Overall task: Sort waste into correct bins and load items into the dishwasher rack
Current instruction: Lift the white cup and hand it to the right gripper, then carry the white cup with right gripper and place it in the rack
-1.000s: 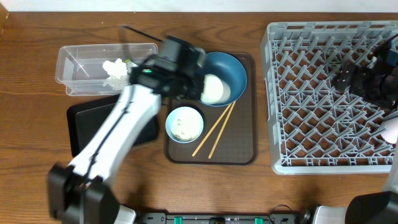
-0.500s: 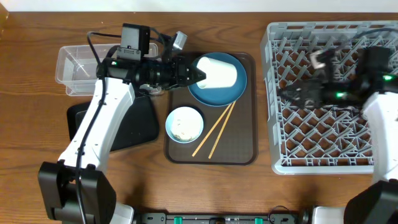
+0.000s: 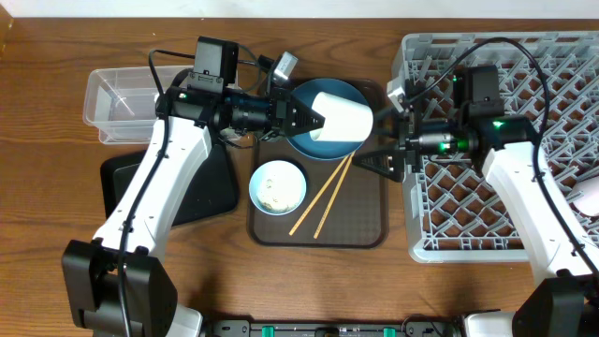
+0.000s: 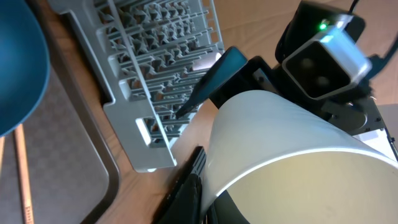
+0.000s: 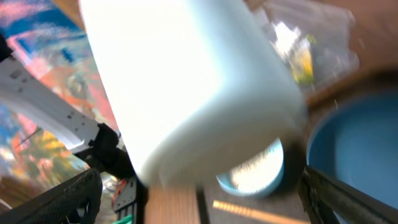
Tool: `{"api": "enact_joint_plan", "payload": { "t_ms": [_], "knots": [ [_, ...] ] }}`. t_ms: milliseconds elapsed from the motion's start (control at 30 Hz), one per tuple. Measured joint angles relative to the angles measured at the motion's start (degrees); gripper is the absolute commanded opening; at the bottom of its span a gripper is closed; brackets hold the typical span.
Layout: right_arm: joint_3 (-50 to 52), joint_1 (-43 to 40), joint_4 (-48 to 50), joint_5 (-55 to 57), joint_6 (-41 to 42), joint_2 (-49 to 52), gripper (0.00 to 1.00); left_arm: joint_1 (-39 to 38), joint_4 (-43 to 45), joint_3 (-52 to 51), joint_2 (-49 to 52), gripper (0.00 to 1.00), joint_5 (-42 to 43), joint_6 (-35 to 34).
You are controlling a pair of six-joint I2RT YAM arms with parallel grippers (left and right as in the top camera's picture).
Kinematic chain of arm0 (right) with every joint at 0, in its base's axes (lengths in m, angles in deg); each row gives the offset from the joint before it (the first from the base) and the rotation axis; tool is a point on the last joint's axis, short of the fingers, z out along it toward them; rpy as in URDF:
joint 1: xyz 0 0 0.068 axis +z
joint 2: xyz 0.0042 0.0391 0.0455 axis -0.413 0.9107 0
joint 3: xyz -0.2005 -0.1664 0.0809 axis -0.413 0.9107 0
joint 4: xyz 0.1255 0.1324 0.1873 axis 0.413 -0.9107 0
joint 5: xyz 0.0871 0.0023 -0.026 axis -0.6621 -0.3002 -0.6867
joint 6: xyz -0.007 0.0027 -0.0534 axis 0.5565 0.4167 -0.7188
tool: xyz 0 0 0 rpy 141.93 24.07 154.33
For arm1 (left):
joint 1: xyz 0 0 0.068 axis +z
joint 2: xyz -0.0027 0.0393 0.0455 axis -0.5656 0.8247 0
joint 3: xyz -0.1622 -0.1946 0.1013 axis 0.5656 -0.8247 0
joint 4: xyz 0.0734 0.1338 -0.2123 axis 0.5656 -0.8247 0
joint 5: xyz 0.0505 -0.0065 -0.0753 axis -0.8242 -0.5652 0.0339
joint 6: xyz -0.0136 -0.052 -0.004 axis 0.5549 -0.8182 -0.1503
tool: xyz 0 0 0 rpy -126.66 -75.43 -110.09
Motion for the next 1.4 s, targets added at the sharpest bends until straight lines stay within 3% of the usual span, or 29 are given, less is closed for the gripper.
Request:
{"api": "enact_joint_plan", "payload": {
  "t_ms": [167,400,567,1000,1267,1367,1400],
  "knots": [
    [0.04,1.6,7.96,-4.0,-0.17,0.0,0.98,-0.09,0.02,0.0,0.0,0.06,2.01,-0.13],
    [0.11,2.01,14.67,-8.07,-0.11,0.0,0.78,-0.24,0.02,0.0,0.0,0.06,4.48,-0.13],
    [0.11,1.99,15.96,-8.46,-0.09,0.0,0.72,-0.33,0.0,0.0,0.0,0.06,5.73,-0.11],
    [0.11,1.99,21.46,-9.68,-0.11,0.0,0.74,-0.39,0.0,0.0,0.0,0.06,6.25,-0.13],
    [0.11,1.9,22.08,-9.33,-0.04,0.0,0.54,-0.39,-0.02,0.0,0.0,0.06,6.16,0.07],
    [0.11,1.88,22.08,-9.14,0.2,0.0,0.5,-0.39,-0.04,0.0,0.0,0.17,6.03,0.13],
    [0.11,1.95,22.03,-9.33,0.35,0.0,0.49,-0.39,0.04,0.0,0.0,0.3,5.86,0.13]
  ]
}}
